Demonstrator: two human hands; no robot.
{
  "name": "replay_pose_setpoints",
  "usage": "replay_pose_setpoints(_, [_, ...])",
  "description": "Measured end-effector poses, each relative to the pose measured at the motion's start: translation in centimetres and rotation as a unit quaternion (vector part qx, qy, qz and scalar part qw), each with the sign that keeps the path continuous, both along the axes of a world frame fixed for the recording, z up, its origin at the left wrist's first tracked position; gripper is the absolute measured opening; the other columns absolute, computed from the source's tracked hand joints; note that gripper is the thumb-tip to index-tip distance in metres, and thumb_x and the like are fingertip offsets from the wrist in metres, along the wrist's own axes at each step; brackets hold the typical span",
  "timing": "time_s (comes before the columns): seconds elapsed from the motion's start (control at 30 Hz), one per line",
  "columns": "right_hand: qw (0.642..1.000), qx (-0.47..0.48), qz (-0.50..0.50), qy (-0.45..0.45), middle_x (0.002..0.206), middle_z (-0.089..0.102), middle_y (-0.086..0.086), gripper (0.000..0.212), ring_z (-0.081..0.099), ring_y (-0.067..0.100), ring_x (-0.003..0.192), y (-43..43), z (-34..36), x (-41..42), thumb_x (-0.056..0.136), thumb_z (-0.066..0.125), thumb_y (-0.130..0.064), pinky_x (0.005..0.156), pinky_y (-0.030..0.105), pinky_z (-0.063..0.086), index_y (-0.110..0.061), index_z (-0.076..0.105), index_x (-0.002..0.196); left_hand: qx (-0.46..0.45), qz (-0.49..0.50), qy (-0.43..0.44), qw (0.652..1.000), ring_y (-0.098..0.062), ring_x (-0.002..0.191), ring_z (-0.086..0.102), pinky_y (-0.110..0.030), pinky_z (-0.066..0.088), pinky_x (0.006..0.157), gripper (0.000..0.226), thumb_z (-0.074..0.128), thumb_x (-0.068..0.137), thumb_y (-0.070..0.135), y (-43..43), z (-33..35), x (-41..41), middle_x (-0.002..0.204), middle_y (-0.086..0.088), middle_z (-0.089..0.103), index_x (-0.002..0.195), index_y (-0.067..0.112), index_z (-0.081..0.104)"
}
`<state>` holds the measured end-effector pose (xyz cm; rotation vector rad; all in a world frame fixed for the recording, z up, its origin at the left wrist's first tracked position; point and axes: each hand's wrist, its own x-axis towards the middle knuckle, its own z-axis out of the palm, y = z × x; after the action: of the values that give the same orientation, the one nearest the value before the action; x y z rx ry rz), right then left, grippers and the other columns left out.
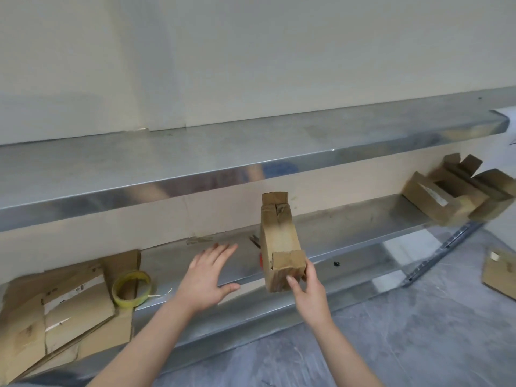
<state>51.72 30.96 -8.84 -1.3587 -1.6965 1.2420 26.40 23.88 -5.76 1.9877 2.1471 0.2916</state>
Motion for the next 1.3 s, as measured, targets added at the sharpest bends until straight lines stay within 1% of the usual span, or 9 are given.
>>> replay_pose_setpoints(0.17, [1.000,0.018,-0.011,-0.001,0.128,0.056,-0.012,0.058,0.051,0.003,0.119,4.9,0.8,9.2,0.095,0.060,-0.015,0.093,0.009,0.036,-0.025,0.033,0.146,0.019,-0.018,0.019,0.999,-0.014,0.148,0.008,-0.036,0.003,0.120,0.087,0.055,0.082,0.067,5.6,0.0,8.6,0.160,0.010,0.013,0.152,0.037,0.011])
replay_pose_setpoints(0.27, [1.000,0.018,-0.012,-0.008,0.126,0.057,-0.015,0.057,0.051,0.000,0.117,8.1,1.3,15.9,0.095,0.060,-0.016,0.087,0.001,0.036,-0.030,0.034,0.145,0.016,-0.027,0.011,0.999,-0.014,0.149,0.005,-0.037,0.001,0.120,0.087,0.056,0.082,0.066,8.8,-0.2,15.3,0.160,0.010,0.013,0.152,0.037,0.012])
replay_pose_setpoints(0.4, [0.999,0.017,-0.011,-0.025,0.129,0.056,-0.015,0.059,0.050,0.000,0.119,12.7,2.0,23.8,0.096,0.059,-0.016,0.095,0.016,0.039,-0.029,0.033,0.147,0.017,-0.029,0.014,0.999,-0.014,0.149,0.005,-0.038,0.001,0.119,0.086,0.049,0.083,0.071,13.3,-0.3,23.2,0.160,0.010,0.013,0.152,0.038,0.010])
replay_pose_setpoints(0.57, [0.999,-0.006,-0.033,-0.036,0.133,0.056,-0.010,0.059,0.050,0.008,0.124,18.4,1.8,31.7,0.095,0.060,-0.015,0.099,0.022,0.038,-0.026,0.033,0.147,0.003,-0.039,-0.015,0.999,-0.015,0.148,0.008,-0.037,0.004,0.120,0.086,0.049,0.083,0.071,19.0,-0.5,31.6,0.160,0.007,0.015,0.152,0.037,0.012])
replay_pose_setpoints(0.67, [0.998,-0.023,-0.038,-0.035,0.134,0.053,-0.011,0.060,0.049,0.011,0.129,22.3,1.6,35.1,0.095,0.060,-0.016,0.100,0.023,0.038,-0.026,0.032,0.148,-0.010,-0.022,-0.124,0.992,-0.015,0.147,0.015,-0.036,0.013,0.119,0.085,0.056,0.083,0.066,22.8,-0.8,36.4,0.160,0.006,0.018,0.152,0.037,0.014])
replay_pose_setpoints(0.8, [0.998,-0.033,-0.035,-0.041,0.142,0.046,-0.003,0.060,0.046,0.016,0.131,27.9,1.1,38.0,0.094,0.062,-0.019,0.106,0.031,0.040,-0.025,0.033,0.147,-0.009,0.018,-0.330,0.944,-0.012,0.142,0.028,-0.040,0.026,0.117,0.085,0.066,0.080,0.058,28.6,-0.8,42.8,0.156,0.005,0.026,0.150,0.037,0.021])
replay_pose_setpoints(1.0, [0.997,-0.061,-0.020,-0.043,0.141,0.048,-0.001,0.059,0.046,0.016,0.131,34.0,0.0,40.1,0.093,0.064,-0.022,0.109,0.041,0.041,-0.025,0.037,0.146,-0.045,0.081,-0.464,0.881,-0.015,0.130,0.046,-0.042,0.039,0.109,0.072,0.073,0.082,0.041,35.7,-1.5,50.0,0.142,0.007,0.045,0.140,0.036,0.031])
replay_pose_setpoints(1.13, [0.996,-0.078,-0.031,-0.037,0.134,0.055,-0.006,0.054,0.050,0.009,0.122,37.9,-0.5,40.9,0.092,0.066,-0.020,0.102,0.028,0.041,-0.028,0.043,0.140,-0.034,0.163,-0.526,0.834,-0.013,0.126,0.049,-0.029,0.044,0.100,0.069,0.069,0.087,0.033,39.5,-2.1,51.8,0.141,0.004,0.049,0.145,0.024,0.032])
replay_pose_setpoints(1.3, [0.992,-0.096,-0.071,-0.031,0.130,0.061,0.000,0.052,0.055,0.013,0.119,39.8,-1.6,41.0,0.089,0.070,-0.023,0.102,0.030,0.044,-0.021,0.050,0.137,-0.024,0.192,-0.517,0.834,-0.010,0.121,0.052,-0.025,0.043,0.097,0.067,0.068,0.088,0.033,41.6,-2.7,52.4,0.139,0.001,0.051,0.144,0.020,0.035])
